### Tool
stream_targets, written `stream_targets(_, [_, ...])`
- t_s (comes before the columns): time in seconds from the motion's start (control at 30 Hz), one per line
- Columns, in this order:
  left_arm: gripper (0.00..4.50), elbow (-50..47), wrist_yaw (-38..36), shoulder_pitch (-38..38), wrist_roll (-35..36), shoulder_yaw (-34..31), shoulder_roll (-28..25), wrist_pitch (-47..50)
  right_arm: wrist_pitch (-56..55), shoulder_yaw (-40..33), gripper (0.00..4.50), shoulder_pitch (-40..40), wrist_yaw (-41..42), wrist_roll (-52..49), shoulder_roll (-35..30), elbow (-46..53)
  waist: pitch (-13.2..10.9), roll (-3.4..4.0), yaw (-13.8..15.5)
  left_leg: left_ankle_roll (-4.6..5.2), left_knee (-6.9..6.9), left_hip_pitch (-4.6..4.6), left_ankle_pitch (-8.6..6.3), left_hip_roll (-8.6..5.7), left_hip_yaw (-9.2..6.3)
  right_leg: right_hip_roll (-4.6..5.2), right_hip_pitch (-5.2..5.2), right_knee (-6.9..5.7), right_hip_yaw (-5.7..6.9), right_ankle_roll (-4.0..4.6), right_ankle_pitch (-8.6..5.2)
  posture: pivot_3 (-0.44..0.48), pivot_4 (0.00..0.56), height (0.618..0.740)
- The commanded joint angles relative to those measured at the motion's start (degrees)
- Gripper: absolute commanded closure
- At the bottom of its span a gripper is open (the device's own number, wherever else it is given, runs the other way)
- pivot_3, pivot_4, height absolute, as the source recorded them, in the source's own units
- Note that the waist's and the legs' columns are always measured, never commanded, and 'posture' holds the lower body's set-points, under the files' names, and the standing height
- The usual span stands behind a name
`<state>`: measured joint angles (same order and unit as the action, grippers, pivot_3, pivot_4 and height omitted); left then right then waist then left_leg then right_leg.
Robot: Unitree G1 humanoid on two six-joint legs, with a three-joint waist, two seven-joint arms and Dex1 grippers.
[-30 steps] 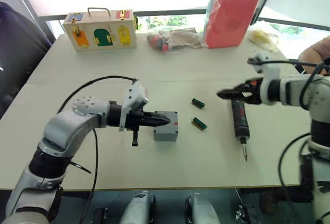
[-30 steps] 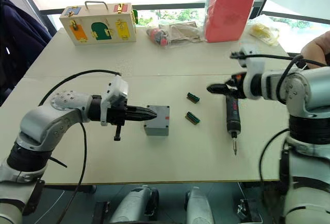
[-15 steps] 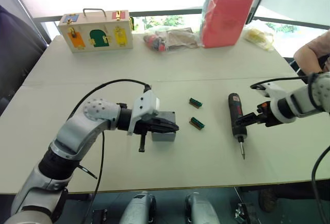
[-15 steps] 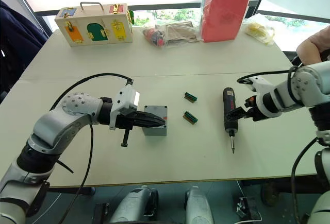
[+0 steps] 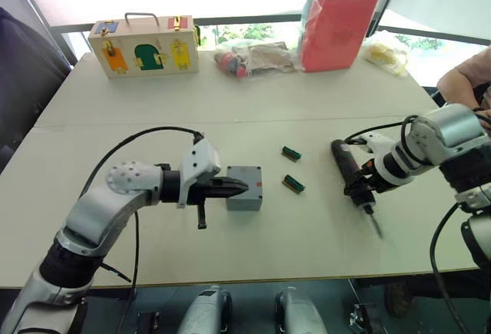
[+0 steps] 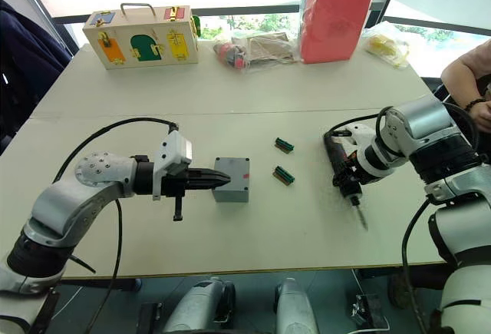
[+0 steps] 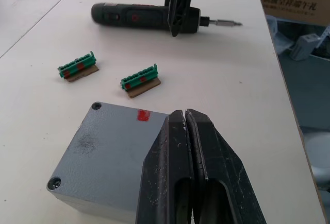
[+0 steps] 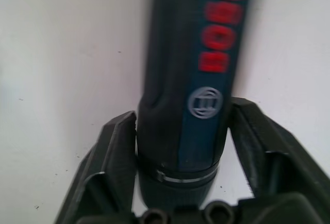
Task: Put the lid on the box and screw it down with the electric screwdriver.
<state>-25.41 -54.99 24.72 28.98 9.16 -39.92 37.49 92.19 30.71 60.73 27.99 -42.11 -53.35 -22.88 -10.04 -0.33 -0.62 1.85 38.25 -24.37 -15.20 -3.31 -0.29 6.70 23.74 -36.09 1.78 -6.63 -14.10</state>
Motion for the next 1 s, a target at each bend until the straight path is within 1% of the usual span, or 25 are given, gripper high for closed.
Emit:
stream_targets(0.03, [4.50, -1.7, 0.9, -0.5, 0.9, -2.5, -0.2, 0.0, 0.3, -3.9, 2.69, -0.7, -0.1, 3.8, 3.4, -4.4, 0.1, -0.24, -0.1, 0.00, 0.00, 0.04, 0.00, 0.01, -0.01, -0.02, -0.04, 0.00, 0.00, 0.00, 0.00, 0.000, 0.150, 0.740])
stream_targets(0.1, [4.50, -1.2, 1.1, -1.0, 0.9, -3.1, -0.2, -0.1, 0.3, -8.6, 2.69, -0.9, -1.3, 5.6, 5.0, -6.4, 0.2, -0.32, -0.3, 0.00, -0.01, 0.19, 0.00, 0.03, 0.00, -0.04, -0.17, 0.02, -0.01, 0.00, 0.00, 0.000, 0.150, 0.740])
stream_targets(0.17, [4.50, -0.3, 1.1, -1.3, 1.3, -4.3, -0.4, -0.2, -0.1, -14.3, 2.69, -0.7, -2.9, 7.3, 6.2, -6.2, 0.2, -0.32, -0.3, 0.00, -0.01, 0.34, -0.01, 0.03, 0.01, -0.04, -0.31, 0.05, -0.02, 0.00, 0.00, 0.000, 0.150, 0.740])
stream_targets(0.23, [4.50, 0.7, 1.1, -1.5, 2.3, -6.0, -0.4, 0.2, -0.6, -22.0, 2.69, 0.9, -5.1, 8.5, 8.1, -6.4, 0.2, -0.28, -0.3, 0.00, -0.02, 0.35, -0.01, 0.02, 0.01, -0.03, -0.29, 0.02, -0.03, 0.00, 0.00, 0.000, 0.150, 0.740])
stream_targets(0.3, [4.50, 1.7, 0.6, -2.0, 3.0, -7.4, -0.8, 0.3, -1.9, -28.3, 2.69, 1.9, -6.7, 9.1, 9.9, -3.9, 0.1, -0.10, -0.1, -0.02, -0.04, 0.22, 0.00, 0.02, 0.04, -0.03, -0.12, -0.02, -0.06, 0.00, 0.00, 0.000, 0.150, 0.740])
stream_targets(0.33, [4.50, 2.6, 0.3, -2.1, 3.4, -7.9, -1.2, 0.6, -2.2, -33.3, 2.69, 3.0, -6.2, 7.4, 11.1, -1.7, 0.0, -0.05, 0.0, -0.08, -0.06, 0.15, 0.04, 0.01, 0.04, -0.03, -0.04, -0.04, -0.06, 0.00, 0.00, 0.000, 0.150, 0.740])
stream_targets(0.4, [4.50, 4.1, -0.4, -1.9, 4.0, -8.5, -1.6, 1.3, -3.1, -43.0, 2.69, 4.5, -6.9, 5.1, 13.8, 2.0, 0.0, 0.03, -0.1, -0.51, -0.08, -0.23, 0.30, 0.02, 0.05, -0.04, 0.40, -0.13, -0.08, 0.00, 0.00, 0.000, 0.150, 0.740])
stream_targets(0.43, [4.50, 5.1, -1.1, -1.5, 4.0, -8.5, -2.1, 1.5, -5.5, -47.1, 2.69, 3.7, -6.5, 3.4, 14.7, 6.4, 0.0, 0.07, 0.0, -0.56, -0.10, -0.34, 0.33, 0.01, 0.07, -0.04, 0.55, -0.16, -0.09, 0.00, 0.00, 0.000, 0.150, 0.740])
stream_targets(0.5, [4.50, 6.9, -2.5, -1.0, 4.1, -8.6, -2.9, 1.5, -9.0, -52.2, 2.69, 2.0, -7.2, 1.9, 17.2, 13.3, -0.1, 0.09, 0.1, -0.58, -0.11, -0.42, 0.35, 0.02, 0.08, -0.04, 0.63, -0.16, -0.08, 0.00, 0.00, 0.000, 0.150, 0.740])
stream_targets(0.53, [4.50, 8.0, -3.1, -0.3, 4.0, -8.5, -3.1, 1.4, -12.5, -55.1, 2.69, 0.5, -7.3, 0.2, 19.6, 18.5, 0.0, 0.08, 0.2, -0.58, -0.11, -0.43, 0.35, 0.02, 0.08, -0.05, 0.63, -0.16, -0.08, 0.00, 0.00, 0.000, 0.150, 0.740])
stream_targets(0.57, [4.50, 9.1, -3.3, 0.9, 3.6, -7.8, -2.8, 1.4, -18.7, -58.4, 2.69, -2.1, -5.3, -3.1, 23.0, 26.3, 0.0, 0.08, 0.2, -0.58, -0.11, -0.43, 0.35, 0.02, 0.03, -0.06, 0.60, -0.16, -0.06, 0.00, 0.00, 0.000, 0.150, 0.740])
stream_targets(0.6, [4.50, 10.4, -3.8, 1.9, 3.3, -7.3, -2.7, 1.2, -22.1, -62.0, 2.69, -3.9, -4.2, -7.9, 27.0, 32.4, 0.0, 0.04, 0.3, -0.57, -0.09, -0.43, 0.35, 0.01, 0.05, -0.06, 0.60, -0.17, -0.07, 0.00, 0.00, 0.000, 0.150, 0.740])
stream_targets(0.63, [4.50, 11.4, -4.1, 2.6, 3.0, -6.9, -2.5, 1.0, -22.3, -63.8, 2.69, -5.4, -3.9, -12.0, 29.7, 36.0, 0.0, 0.02, 0.4, -0.55, -0.07, -0.43, 0.33, 0.02, -0.02, -0.08, 0.54, -0.16, -0.03, -0.01, 0.00, 0.000, 0.150, 0.740])
stream_targets(0.7, [4.50, 13.0, -4.8, 3.8, 2.2, -5.8, -2.3, 0.8, -21.9, -64.0, 2.69, -8.4, -5.2, -18.0, 34.5, 40.3, 0.0, 0.02, 0.1, -0.54, -0.06, -0.43, 0.32, 0.02, 0.00, -0.11, 0.54, -0.21, -0.07, -0.02, 0.01, 0.000, 0.150, 0.740])
stream_targets(0.77, [4.50, 13.6, -4.3, 5.5, 1.9, -4.5, -1.1, 1.6, -24.3, -57.7, 2.69, -14.5, -3.4, -17.1, 36.6, 45.6, 0.0, -0.01, 0.1, -0.54, -0.04, -0.36, 0.33, 0.02, -0.01, -0.11, 0.49, -0.26, -0.08, -0.01, 0.01, 0.000, 0.150, 0.740])
stream_targets(0.83, [4.50, 14.3, -4.6, 6.3, 1.6, -4.1, -0.7, 1.6, -26.0, -53.0, 2.69, -18.0, -3.5, -15.7, 37.2, 47.6, 0.1, -0.05, -0.1, -0.35, -0.04, -0.24, 0.21, 0.01, -0.03, -0.11, 0.34, -0.25, -0.08, -0.01, 0.00, 0.000, 0.150, 0.740])
stream_targets(0.9, [4.50, 15.5, -3.1, 7.1, -0.2, -3.5, 0.0, 1.1, -26.8, -51.1, 2.69, -21.2, -1.6, -18.5, 37.6, 49.2, 0.0, -0.02, -0.1, -0.27, -0.04, -0.16, 0.17, -0.01, 0.02, -0.11, 0.34, -0.27, -0.17, -0.01, 0.01, 0.000, 0.150, 0.740])
stream_targets(0.93, [4.50, 15.5, -3.0, 7.2, -1.6, -2.5, -0.3, 0.4, -28.3, -49.4, 2.69, -22.7, -0.8, -17.6, 37.5, 49.8, 0.0, -0.01, -0.1, -0.28, -0.04, -0.17, 0.17, -0.01, 0.02, -0.11, 0.37, -0.31, -0.17, -0.01, 0.00, 0.000, 0.150, 0.740])
stream_targets(1.0, [4.50, 14.1, -3.6, 7.2, -1.1, -2.2, -0.2, 1.3, -32.6, -45.3, 2.69, -25.5, 0.7, -13.3, 37.2, 50.5, 0.0, -0.01, -0.1, -0.35, -0.06, -0.18, 0.21, -0.01, 0.02, -0.12, 0.43, -0.35, -0.18, 0.00, 0.00, 0.000, 0.150, 0.740])
